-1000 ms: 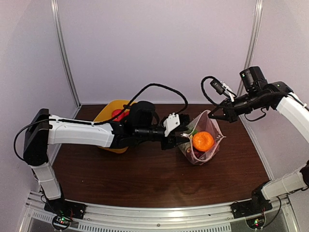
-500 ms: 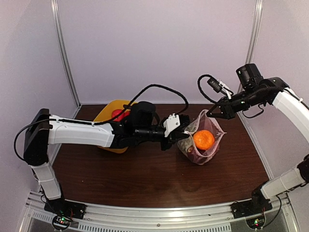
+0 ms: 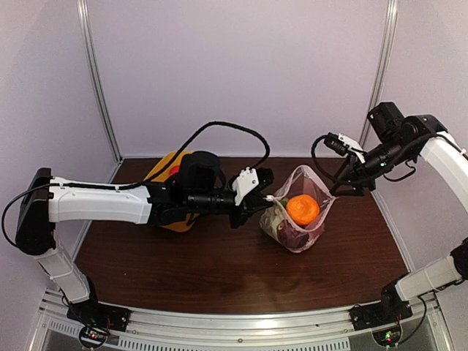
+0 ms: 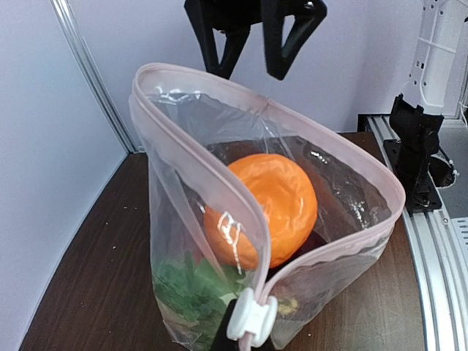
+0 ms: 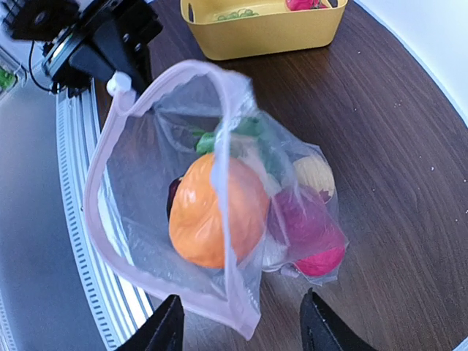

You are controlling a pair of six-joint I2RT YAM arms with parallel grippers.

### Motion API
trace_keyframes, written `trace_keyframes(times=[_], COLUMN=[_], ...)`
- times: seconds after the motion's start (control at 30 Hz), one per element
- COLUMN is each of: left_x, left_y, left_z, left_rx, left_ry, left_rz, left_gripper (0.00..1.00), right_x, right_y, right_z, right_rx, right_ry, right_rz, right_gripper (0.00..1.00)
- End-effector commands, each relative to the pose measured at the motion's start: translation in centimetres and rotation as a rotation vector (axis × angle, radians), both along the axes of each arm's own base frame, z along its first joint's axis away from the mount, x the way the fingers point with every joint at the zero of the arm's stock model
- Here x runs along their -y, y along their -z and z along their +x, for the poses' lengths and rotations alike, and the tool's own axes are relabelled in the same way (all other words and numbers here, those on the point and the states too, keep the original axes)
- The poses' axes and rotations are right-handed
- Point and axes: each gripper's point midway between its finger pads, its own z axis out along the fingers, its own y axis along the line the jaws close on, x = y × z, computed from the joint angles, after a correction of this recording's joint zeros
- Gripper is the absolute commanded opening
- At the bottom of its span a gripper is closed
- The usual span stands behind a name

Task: Place the food in the zip-top bag and seal the zipper
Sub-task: Adjust the zipper food storage bag at the center of the board.

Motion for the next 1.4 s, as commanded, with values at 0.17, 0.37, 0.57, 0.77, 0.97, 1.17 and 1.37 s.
trace_keyframes(times=[0.17, 0.37, 0.57, 0.77, 0.97, 1.17, 1.37], left_x=[-0.8, -0.7, -0.8, -0.9, -0.8, -0.7, -0.7], left_y=[-1.2, -1.3, -1.4, -1.3, -1.6, -1.4, -1.2], left_z=[0.3, 0.2, 0.3, 0.5, 0.6, 0.7, 0.8], left_rx=[-0.017, -0.025, -0.031, -0.041, -0.065, -0.085, -0.092], left_ry=[-0.031, -0.024, -0.029, -0.037, -0.035, -0.040, -0.044], left_rz=[-0.028, -0.021, -0.018, -0.021, -0.047, -0.053, -0.051], left_gripper=[0.00, 0.00, 0.00, 0.00, 0.00, 0.00, 0.00], right_x=[3.2, 2.9, 2.2, 1.2, 0.4, -0.1, -0.4], right_y=[3.9, 5.2, 4.1, 4.6, 5.1, 5.3, 5.1], right_z=[-2.8, -1.7, 0.0, -0.4, -0.8, -1.1, -1.3], right_rx=[0.156, 0.227, 0.294, 0.285, 0.270, 0.263, 0.263], right_ry=[-0.111, -0.100, -0.039, -0.078, -0.106, -0.117, -0.112], right_rz=[-0.184, -0.171, -0.122, -0.093, -0.086, -0.071, -0.050], right_gripper=[0.54, 0.44, 0.43, 0.46, 0.40, 0.29, 0.20])
